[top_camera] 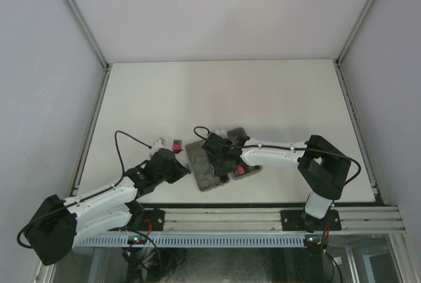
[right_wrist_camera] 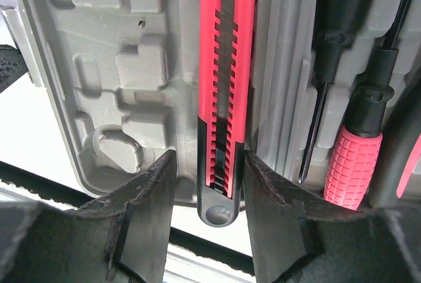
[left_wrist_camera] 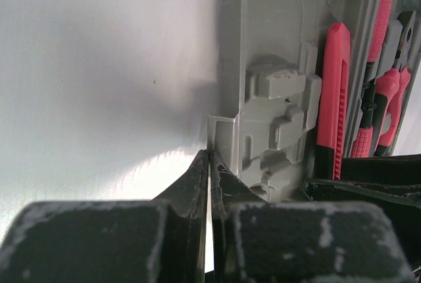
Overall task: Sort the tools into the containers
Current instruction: Adjust the storage box at the center of the board, then place the utility knife in the storage box.
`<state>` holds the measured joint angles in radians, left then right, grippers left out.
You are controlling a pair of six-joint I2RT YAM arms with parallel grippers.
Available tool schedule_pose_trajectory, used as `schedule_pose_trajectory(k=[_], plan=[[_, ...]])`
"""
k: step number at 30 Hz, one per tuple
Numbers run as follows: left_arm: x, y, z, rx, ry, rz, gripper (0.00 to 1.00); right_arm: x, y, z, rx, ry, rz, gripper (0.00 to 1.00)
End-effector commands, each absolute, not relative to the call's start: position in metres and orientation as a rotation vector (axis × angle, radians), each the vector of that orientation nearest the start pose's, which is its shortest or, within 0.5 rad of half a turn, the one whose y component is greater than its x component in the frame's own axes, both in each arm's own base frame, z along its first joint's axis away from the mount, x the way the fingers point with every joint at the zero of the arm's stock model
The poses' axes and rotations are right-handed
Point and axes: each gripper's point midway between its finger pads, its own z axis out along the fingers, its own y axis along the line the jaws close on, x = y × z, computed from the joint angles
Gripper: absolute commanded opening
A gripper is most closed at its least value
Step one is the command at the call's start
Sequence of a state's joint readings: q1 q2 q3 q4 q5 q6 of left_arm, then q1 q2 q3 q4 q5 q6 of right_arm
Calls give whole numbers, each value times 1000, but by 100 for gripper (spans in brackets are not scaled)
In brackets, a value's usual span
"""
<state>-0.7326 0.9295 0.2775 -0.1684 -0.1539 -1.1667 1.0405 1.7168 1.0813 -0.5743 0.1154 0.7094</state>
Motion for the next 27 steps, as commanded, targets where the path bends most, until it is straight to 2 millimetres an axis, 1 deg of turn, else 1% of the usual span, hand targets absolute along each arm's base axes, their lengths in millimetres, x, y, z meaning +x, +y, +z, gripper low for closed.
schedule_pose_trajectory(k=[1,8,17,27], plan=[[180,-172,22,-588,2442,-639,5,183,311,53,-446,2698,285,44],[180,-173,22,-583,2447,-633,4,182,316,66,-471,2661,310,44],[181,-174,25,-574,2443,-640,4,176,313,77,-487,2644,304,43],[182,-175,26,-556,2442,-639,3,160,307,76,-494,2659,294,40]])
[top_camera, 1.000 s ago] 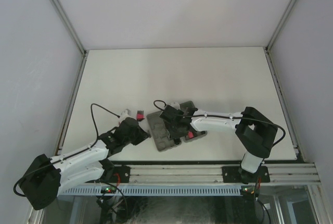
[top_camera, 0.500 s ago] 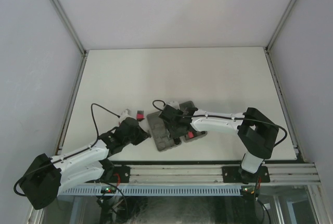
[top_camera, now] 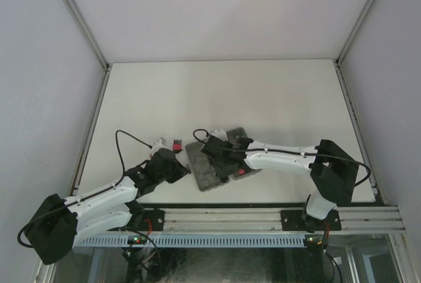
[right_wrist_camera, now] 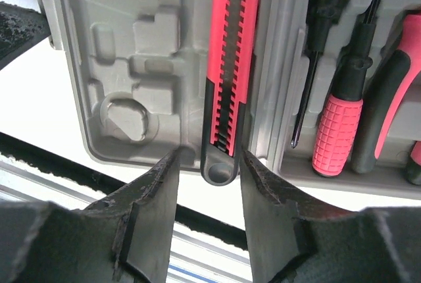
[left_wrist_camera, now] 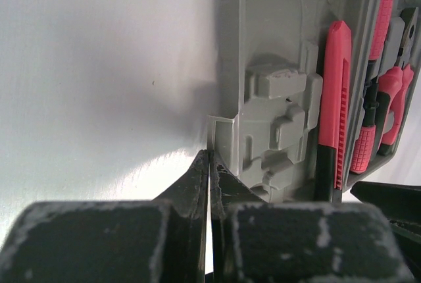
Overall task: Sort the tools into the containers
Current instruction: Place the utility knife in the storage box.
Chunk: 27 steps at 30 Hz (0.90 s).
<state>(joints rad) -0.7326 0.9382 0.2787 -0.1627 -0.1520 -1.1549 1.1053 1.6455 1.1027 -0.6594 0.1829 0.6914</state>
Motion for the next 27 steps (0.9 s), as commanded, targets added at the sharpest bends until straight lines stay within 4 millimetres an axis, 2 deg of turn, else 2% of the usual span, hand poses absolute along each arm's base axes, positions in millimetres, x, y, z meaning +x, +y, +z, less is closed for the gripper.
schedule_pose_trajectory(k=[1,11,19,27], plan=[[182,-174,26,-557,2443,-637,3,159,306,76,-490,2659,295,40],[182,-175,26,-551,2444,-635,2,146,302,70,-493,2695,321,26],[183,-176,26,-548,2446,-638,1,138,293,62,-494,2720,253,22],[184,-177,26,-546,2447,-639,1,129,293,55,-501,2742,279,22]])
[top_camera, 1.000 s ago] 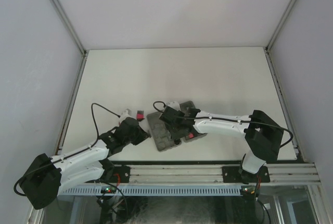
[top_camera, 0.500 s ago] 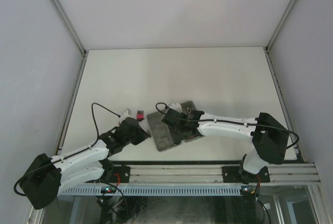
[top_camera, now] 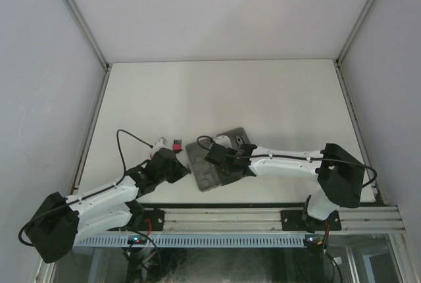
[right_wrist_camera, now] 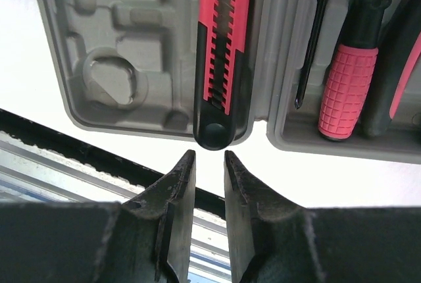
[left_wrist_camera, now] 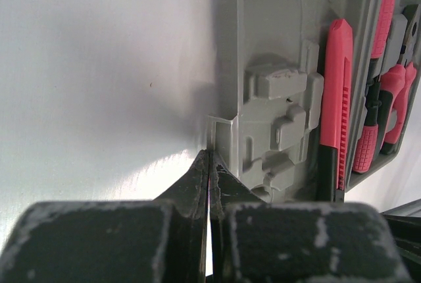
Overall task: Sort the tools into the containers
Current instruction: Place the utility knife in the storage box.
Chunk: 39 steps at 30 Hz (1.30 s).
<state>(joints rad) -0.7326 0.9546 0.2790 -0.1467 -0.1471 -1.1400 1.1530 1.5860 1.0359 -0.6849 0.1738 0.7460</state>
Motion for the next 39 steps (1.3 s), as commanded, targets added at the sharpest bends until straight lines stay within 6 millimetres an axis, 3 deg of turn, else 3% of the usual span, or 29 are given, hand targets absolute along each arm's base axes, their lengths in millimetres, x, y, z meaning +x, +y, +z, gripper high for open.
schedule_pose_trajectory(k=[1,19,30,39], plan=[[184,-177,26,-545,2447,-638,1,129,293,53,-502,2746,281,22],[183,-177,27,-539,2450,-642,0,158,303,52,-445,2673,306,14],[183,-177,27,-536,2450,-640,0,165,306,68,-445,2632,368,18],[182,-177,26,-523,2457,-637,0,196,320,83,-416,2553,467,18]])
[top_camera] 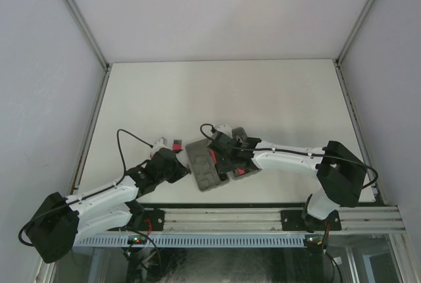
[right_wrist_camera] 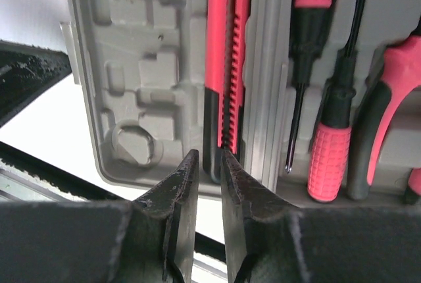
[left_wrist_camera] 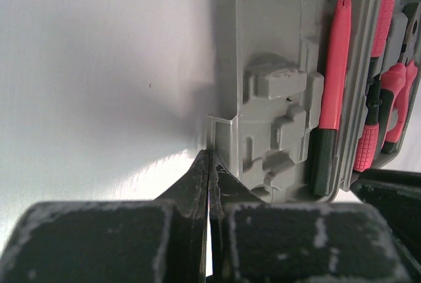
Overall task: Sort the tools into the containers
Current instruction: Place the utility knife in the storage box.
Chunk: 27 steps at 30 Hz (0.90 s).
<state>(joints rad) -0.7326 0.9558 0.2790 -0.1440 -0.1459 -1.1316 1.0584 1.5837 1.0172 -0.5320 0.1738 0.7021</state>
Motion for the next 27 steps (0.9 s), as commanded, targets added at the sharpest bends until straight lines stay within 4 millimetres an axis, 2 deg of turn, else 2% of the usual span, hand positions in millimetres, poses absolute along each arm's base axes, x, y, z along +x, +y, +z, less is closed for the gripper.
schedule_pose_trajectory(k=[1,9,27], plan=[[182,-177,26,-524,2457,-636,0,199,321,82,-421,2556,467,18],[183,-177,27,-519,2458,-631,0,218,329,74,-472,2581,448,17],[182,-177,26,-520,2460,-631,0,229,330,51,-505,2642,409,14]])
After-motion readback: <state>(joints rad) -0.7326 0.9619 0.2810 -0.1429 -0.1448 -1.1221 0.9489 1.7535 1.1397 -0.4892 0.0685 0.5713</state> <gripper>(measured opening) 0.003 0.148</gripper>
